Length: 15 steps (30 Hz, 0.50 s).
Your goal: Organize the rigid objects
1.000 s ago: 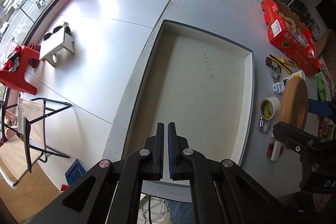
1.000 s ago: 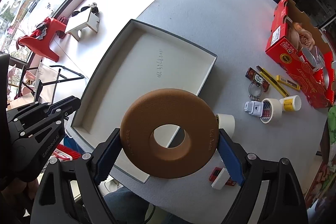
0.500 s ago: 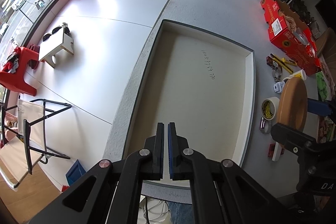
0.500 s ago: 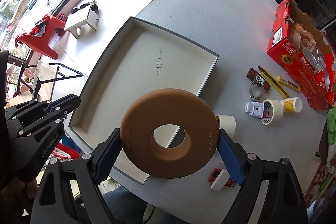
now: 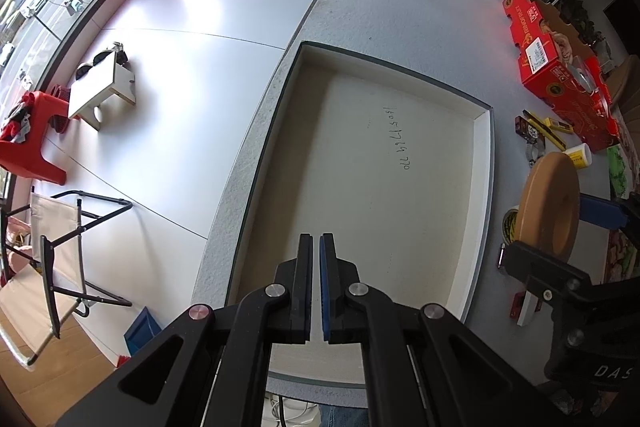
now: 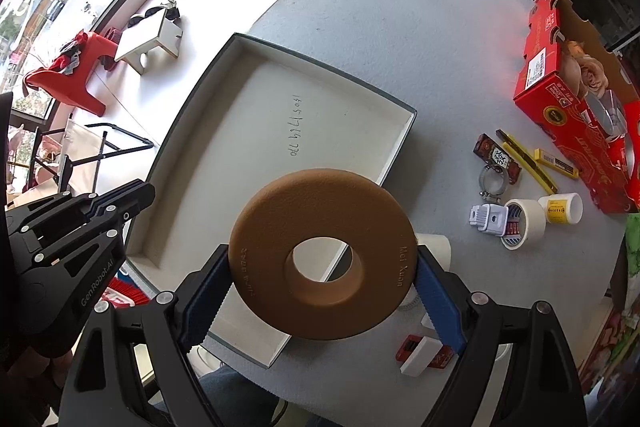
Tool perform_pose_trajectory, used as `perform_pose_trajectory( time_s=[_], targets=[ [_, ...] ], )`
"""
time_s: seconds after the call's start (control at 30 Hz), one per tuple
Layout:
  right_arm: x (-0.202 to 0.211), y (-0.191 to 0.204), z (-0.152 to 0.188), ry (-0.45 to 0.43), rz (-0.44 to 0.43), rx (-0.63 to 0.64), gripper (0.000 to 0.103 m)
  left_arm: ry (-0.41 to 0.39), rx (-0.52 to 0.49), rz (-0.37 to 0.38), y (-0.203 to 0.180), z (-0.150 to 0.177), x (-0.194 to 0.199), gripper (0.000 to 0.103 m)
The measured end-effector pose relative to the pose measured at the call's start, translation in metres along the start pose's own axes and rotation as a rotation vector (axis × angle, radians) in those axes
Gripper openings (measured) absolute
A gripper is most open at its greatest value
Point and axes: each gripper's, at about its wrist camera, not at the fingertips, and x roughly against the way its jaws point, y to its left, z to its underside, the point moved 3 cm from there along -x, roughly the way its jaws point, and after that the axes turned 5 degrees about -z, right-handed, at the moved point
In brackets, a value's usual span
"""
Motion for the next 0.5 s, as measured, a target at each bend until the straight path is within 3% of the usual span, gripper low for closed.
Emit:
perform_pose_trajectory(
  time_s=[0.23,0.5],
  targets=[
    [-0.009,-0.013,-0.024,-0.022,-0.001,-0.017,0.088,-0.011,-0.005,0.019,-0.006,-0.023,-0.01,0.003],
    [-0.004,-0.035,-0.022,-0.053,-0.016,-0.081,0.088,-0.05,0.0,0.205,0.003,-0.029,0.0,0.004]
  ],
)
